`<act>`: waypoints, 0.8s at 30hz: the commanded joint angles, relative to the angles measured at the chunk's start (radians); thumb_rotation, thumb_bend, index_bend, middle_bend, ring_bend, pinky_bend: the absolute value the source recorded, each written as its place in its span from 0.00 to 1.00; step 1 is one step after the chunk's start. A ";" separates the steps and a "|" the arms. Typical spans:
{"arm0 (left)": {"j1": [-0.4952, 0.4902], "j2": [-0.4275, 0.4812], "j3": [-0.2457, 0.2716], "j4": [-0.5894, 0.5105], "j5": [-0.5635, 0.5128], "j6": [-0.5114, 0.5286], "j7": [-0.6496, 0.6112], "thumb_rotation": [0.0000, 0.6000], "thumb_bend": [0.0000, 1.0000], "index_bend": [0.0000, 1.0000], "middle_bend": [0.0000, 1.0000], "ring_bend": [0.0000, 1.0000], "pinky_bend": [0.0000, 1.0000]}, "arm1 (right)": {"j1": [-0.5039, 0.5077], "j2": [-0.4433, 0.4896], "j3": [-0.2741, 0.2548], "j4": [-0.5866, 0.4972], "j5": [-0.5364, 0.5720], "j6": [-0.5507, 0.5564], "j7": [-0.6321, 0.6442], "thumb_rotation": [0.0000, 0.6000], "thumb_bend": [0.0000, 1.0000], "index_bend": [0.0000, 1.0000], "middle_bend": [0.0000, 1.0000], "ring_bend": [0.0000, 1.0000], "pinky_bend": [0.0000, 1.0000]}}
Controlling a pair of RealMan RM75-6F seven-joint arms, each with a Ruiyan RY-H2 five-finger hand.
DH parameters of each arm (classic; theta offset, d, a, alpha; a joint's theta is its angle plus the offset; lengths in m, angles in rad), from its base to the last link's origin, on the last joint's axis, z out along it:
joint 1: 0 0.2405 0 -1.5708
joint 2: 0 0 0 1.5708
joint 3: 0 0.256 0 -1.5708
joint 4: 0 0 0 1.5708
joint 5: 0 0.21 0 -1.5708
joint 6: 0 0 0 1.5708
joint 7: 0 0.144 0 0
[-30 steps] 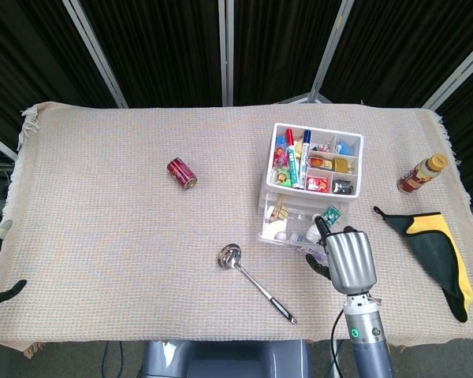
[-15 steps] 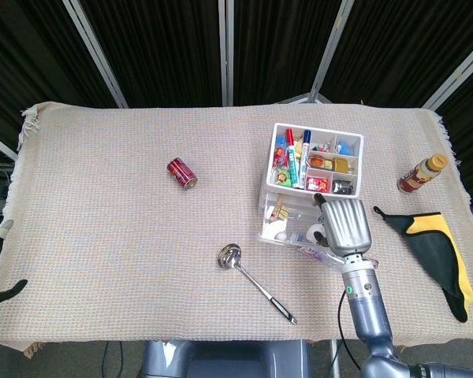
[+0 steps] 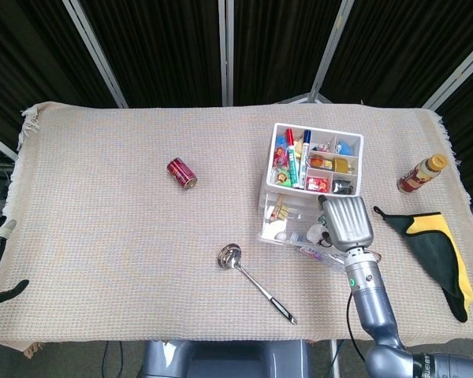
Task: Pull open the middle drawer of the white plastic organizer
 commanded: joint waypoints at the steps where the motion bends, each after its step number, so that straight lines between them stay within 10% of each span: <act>1: 0.000 0.000 0.000 -0.001 0.000 0.001 0.001 1.00 0.05 0.00 0.00 0.00 0.00 | 0.013 0.011 -0.009 -0.023 0.015 0.016 -0.009 1.00 0.04 0.49 0.99 0.99 0.71; 24: -0.005 0.000 -0.001 0.003 -0.008 -0.010 -0.006 1.00 0.05 0.00 0.00 0.00 0.00 | 0.092 0.004 -0.086 0.019 0.112 -0.011 0.045 1.00 0.11 0.53 0.99 0.99 0.71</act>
